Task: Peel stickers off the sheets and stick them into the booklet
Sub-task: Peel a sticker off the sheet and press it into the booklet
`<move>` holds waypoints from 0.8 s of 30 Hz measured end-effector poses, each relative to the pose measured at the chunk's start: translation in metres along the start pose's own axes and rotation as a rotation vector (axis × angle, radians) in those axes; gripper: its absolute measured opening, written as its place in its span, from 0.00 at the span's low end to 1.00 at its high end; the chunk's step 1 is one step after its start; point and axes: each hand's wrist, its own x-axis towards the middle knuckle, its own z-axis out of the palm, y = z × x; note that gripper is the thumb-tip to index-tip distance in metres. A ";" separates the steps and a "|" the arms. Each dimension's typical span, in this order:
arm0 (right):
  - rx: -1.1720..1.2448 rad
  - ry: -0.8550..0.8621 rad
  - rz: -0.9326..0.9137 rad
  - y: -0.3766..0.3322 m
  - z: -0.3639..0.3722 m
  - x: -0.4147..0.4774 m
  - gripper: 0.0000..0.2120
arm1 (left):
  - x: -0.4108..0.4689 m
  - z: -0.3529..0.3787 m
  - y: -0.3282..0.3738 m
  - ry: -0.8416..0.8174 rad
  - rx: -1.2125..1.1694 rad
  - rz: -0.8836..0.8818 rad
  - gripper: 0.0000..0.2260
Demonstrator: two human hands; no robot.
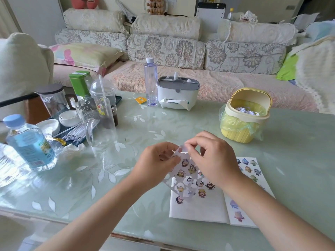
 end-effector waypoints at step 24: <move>-0.231 0.041 -0.120 -0.004 0.007 -0.004 0.06 | 0.009 0.010 -0.002 0.069 0.114 0.018 0.04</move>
